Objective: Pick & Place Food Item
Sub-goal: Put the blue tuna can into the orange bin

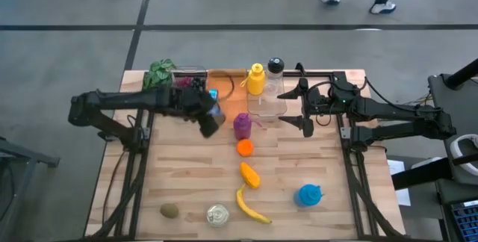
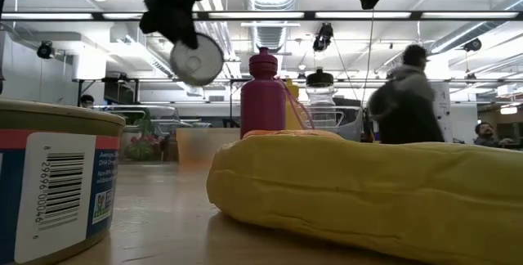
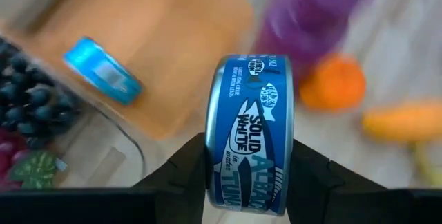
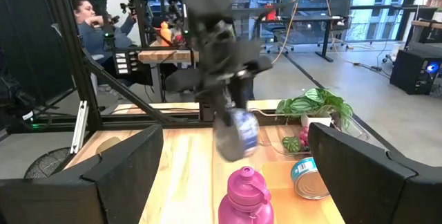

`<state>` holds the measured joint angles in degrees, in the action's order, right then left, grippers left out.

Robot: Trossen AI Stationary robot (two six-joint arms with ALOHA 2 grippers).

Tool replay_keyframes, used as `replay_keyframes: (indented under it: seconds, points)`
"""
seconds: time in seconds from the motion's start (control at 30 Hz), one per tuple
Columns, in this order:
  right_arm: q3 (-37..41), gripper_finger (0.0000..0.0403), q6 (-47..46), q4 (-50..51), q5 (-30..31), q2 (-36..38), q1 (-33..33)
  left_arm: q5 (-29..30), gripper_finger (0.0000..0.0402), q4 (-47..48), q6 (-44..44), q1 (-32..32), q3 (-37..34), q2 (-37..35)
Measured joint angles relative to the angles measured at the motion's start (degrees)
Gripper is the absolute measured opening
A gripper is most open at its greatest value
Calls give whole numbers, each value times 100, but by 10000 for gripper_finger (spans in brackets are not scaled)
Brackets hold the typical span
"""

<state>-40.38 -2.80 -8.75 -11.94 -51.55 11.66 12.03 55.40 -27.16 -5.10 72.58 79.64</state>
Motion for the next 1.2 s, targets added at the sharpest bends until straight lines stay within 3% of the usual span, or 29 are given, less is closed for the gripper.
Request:
replay_keyframes:
  seconds: [0.37,0.93,1.2]
  points:
    - [0,359,-1,4,2,0,0,215,139,-309,-1242,-1371,574,565]
    - [0,359,-1,94,2,-2,-1,1135,139,-226,-2199,-1484,2074,2832]
    - [0,359,-3,116,2,-2,-2,1236,148,284,-2581,-1587,2025,3165]
